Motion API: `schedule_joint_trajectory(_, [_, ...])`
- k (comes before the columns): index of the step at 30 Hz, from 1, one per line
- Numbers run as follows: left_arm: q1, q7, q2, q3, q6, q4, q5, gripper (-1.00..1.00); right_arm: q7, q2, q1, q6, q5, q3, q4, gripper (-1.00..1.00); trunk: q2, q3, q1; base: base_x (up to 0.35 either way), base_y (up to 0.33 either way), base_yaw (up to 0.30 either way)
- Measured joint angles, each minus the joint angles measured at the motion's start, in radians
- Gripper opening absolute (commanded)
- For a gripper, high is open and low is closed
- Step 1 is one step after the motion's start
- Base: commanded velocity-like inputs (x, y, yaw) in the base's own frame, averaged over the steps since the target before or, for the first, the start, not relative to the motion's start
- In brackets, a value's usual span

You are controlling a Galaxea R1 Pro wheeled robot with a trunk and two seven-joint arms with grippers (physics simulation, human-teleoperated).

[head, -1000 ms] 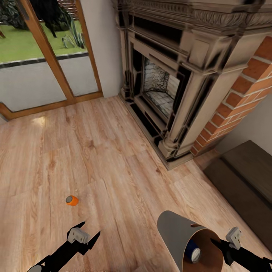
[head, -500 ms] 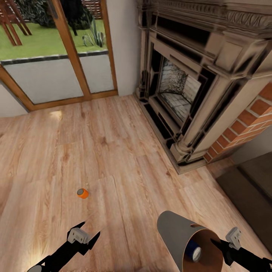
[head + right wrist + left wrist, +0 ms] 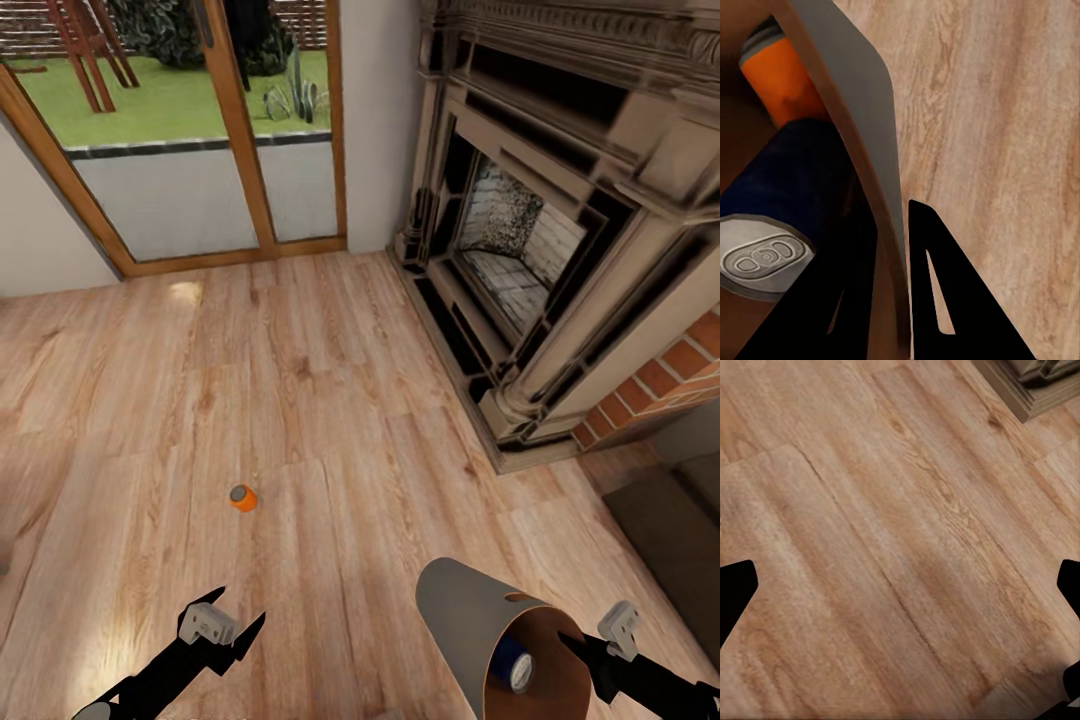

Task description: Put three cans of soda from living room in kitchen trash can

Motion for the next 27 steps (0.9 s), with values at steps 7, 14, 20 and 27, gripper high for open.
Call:
schedule_joint_trajectory(7, [-0.001,0.002,-0.002,0.0,0.0,0.003,-0.003,1.0,0.008,-0.004,0.0,0.007,-0.01,0.001,-0.008,-1.0,0.0,0.0,0.0,0.0,0.0,0.022])
schedule_joint_trajectory(14, [-0.001,0.002,-0.002,0.0,0.0,0.007,-0.004,1.0,0.091,-0.013,-0.015,0.126,-0.009,0.002,-0.079,-1.0,0.0,0.0,0.0,0.0,0.0,0.002])
schedule_joint_trajectory(20, [-0.001,0.002,-0.002,0.0,0.0,0.008,-0.004,1.0,0.177,-0.012,-0.021,0.34,-0.01,0.002,-0.321,-1.0,0.0,0.0,0.0,0.0,0.0,0.0])
schedule_joint_trajectory(27, [-0.001,0.002,-0.002,0.0,0.0,0.008,-0.004,1.0,0.194,-0.016,-0.143,0.644,0.01,0.074,-0.503,-1.0,0.0,0.0,0.0,0.0,0.0,0.0])
